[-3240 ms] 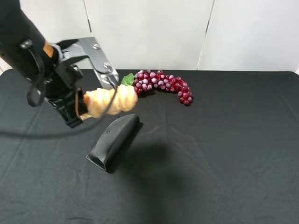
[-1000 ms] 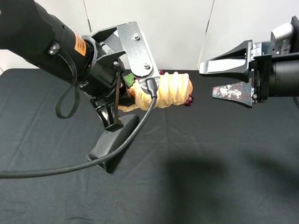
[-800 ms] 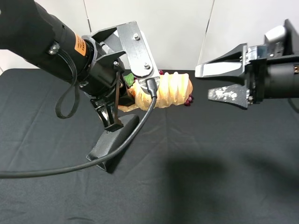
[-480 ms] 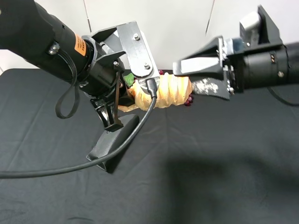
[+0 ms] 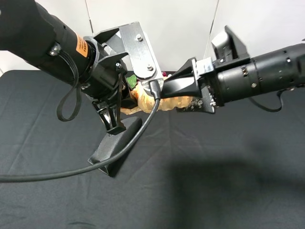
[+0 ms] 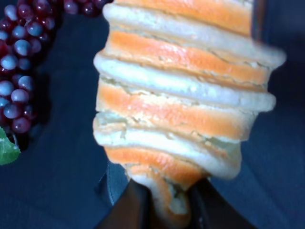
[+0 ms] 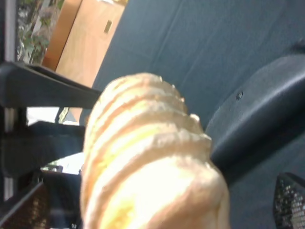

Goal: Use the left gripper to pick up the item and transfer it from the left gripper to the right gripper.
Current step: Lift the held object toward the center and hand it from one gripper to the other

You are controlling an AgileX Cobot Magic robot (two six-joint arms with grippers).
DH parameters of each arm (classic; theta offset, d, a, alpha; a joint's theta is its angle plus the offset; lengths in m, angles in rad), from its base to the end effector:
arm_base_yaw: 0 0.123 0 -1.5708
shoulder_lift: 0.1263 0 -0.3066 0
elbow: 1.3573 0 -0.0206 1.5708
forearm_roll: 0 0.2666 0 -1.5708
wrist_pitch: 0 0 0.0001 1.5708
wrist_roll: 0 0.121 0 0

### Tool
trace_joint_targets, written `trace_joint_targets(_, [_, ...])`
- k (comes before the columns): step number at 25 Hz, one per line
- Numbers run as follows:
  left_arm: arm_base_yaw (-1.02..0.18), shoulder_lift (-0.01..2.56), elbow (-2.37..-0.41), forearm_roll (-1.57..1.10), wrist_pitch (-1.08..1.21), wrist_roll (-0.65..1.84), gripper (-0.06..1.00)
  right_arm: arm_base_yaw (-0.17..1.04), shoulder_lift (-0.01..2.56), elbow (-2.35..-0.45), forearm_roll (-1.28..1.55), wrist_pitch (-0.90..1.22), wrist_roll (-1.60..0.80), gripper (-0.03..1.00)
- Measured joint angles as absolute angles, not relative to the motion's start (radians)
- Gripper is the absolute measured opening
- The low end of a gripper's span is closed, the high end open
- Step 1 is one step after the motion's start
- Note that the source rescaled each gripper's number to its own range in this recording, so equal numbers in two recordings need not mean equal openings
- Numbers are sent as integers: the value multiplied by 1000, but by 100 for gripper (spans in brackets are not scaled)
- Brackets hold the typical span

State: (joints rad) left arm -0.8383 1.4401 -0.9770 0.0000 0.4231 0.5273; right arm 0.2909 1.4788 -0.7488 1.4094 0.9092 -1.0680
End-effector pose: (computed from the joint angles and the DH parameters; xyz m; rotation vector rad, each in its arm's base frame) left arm 0.2264 -0.2517 0.2641 1.4985 1.8425 -0.1494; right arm 0.2474 0.1725 0.2293 -0.4826 2.3450 1.3231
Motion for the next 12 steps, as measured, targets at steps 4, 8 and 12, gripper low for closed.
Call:
trace_joint_targets(4, [-838, 1440, -977, 0, 424, 527, 0, 298, 1483, -749, 1435, 907, -1081, 100])
trace_joint_targets(8, [-838, 1440, -977, 0, 425, 527, 0, 298, 1483, -749, 1468, 906, -1102, 100])
trace_joint_targets(12, [-838, 1440, -977, 0, 425, 527, 0, 298, 1483, -749, 1486, 906, -1110, 100])
